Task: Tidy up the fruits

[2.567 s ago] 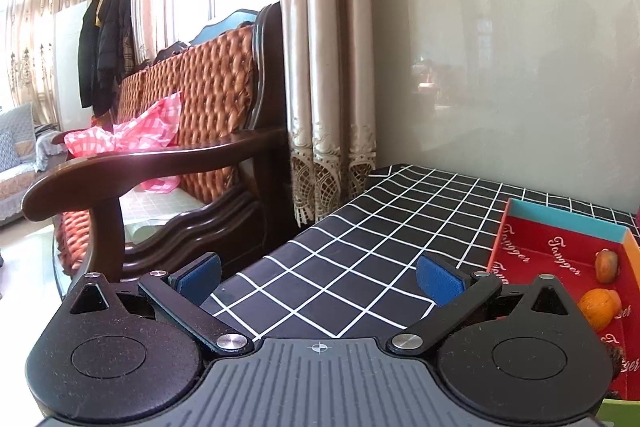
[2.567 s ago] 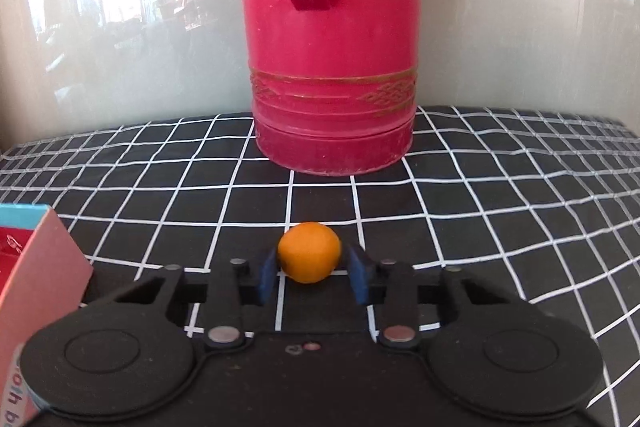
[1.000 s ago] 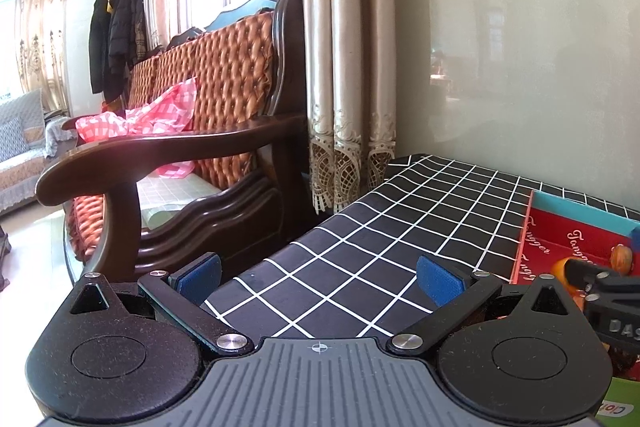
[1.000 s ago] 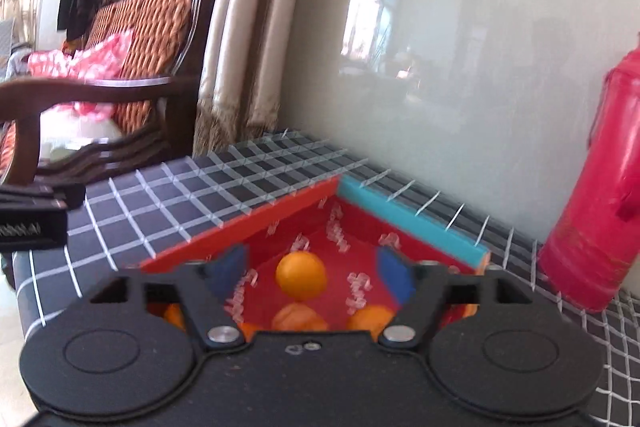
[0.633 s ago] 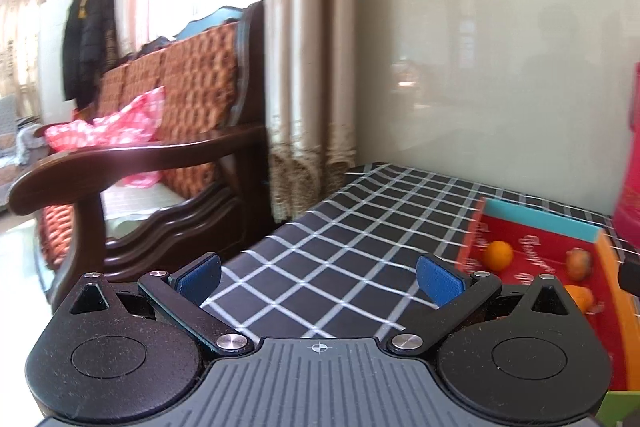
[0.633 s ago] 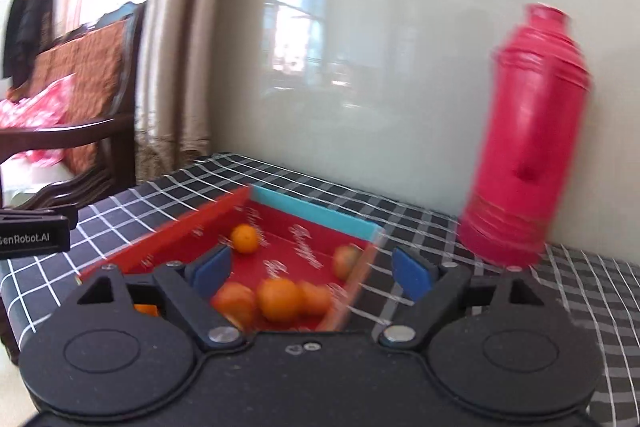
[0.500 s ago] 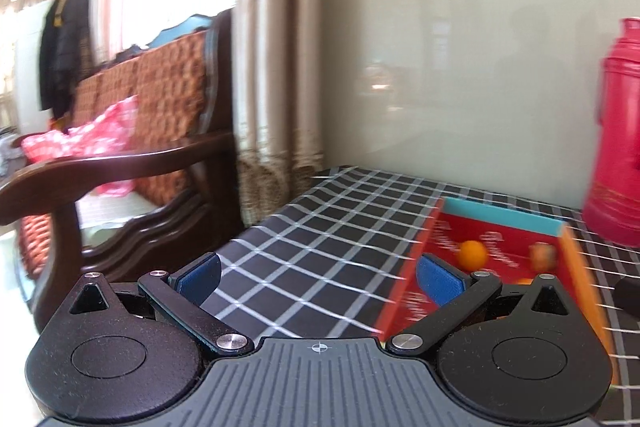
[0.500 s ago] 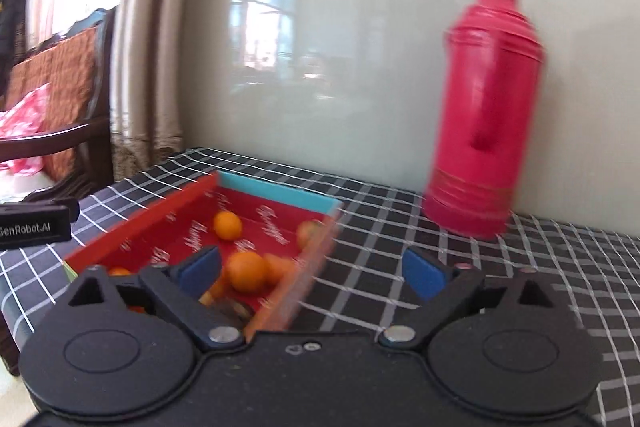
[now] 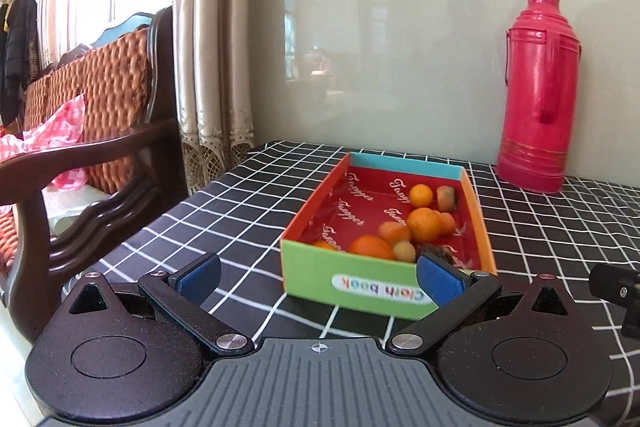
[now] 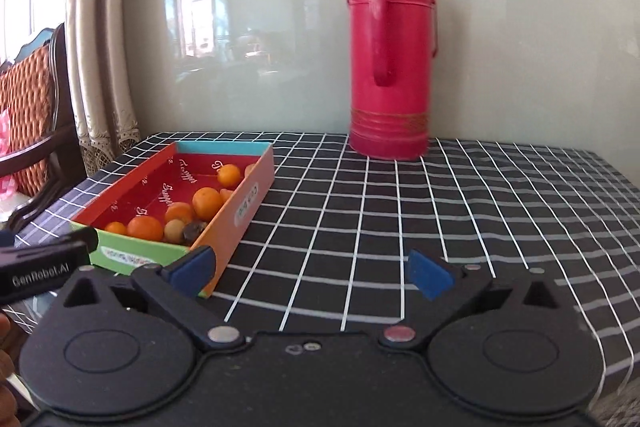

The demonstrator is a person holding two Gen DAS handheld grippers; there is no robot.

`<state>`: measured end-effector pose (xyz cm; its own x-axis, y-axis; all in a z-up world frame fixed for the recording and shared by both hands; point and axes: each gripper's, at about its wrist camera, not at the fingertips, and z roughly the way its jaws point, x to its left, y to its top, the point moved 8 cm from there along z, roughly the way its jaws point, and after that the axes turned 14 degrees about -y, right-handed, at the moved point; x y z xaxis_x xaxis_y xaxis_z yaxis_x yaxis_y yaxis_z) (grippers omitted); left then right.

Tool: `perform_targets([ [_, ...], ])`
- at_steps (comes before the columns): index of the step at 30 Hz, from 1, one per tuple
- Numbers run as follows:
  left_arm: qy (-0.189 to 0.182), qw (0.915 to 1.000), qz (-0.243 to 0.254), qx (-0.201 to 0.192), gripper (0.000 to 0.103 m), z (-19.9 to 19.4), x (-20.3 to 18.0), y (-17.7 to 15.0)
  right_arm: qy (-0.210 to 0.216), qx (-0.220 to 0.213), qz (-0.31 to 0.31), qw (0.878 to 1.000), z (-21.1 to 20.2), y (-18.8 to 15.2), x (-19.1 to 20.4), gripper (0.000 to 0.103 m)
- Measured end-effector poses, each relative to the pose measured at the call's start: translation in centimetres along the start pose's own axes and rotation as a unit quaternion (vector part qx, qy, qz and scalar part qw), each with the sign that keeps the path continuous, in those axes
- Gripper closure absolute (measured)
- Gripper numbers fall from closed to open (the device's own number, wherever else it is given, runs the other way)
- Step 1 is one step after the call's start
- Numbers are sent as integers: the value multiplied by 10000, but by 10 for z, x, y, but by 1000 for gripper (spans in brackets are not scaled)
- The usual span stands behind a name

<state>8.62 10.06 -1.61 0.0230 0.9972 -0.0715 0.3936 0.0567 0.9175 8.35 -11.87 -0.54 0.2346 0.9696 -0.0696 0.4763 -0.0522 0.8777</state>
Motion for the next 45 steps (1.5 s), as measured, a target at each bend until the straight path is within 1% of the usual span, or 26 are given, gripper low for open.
perform_targets([
  [3, -33, 10000, 13, -49, 0, -21, 1, 0, -71, 15, 72, 9999, -12, 1, -3, 6],
  [8, -105, 9999, -2, -63, 0, -50, 3, 10, -191, -136, -114, 9997, -33, 8, 2, 6],
  [14, -112, 9998, 43, -171, 0, -71, 2, 24, -111, -292, -184, 9993, -48, 14, 10, 6],
  [18, -153, 9997, 42, -172, 0, -71, 1, 29, -83, -259, -147, 9995, -47, 16, 10, 6],
  [22, -119, 9997, 89, -184, 0, -71, -1, 28, -73, -185, -70, 9998, -45, 14, 8, 6],
  [29, -139, 9997, 113, -167, 0, -71, -4, 27, -78, -251, -63, 9996, -48, 17, 9, 6],
  [45, -145, 9997, 119, -186, 0, -70, -6, 29, -57, -251, -52, 9997, -48, 17, 12, 6],
])
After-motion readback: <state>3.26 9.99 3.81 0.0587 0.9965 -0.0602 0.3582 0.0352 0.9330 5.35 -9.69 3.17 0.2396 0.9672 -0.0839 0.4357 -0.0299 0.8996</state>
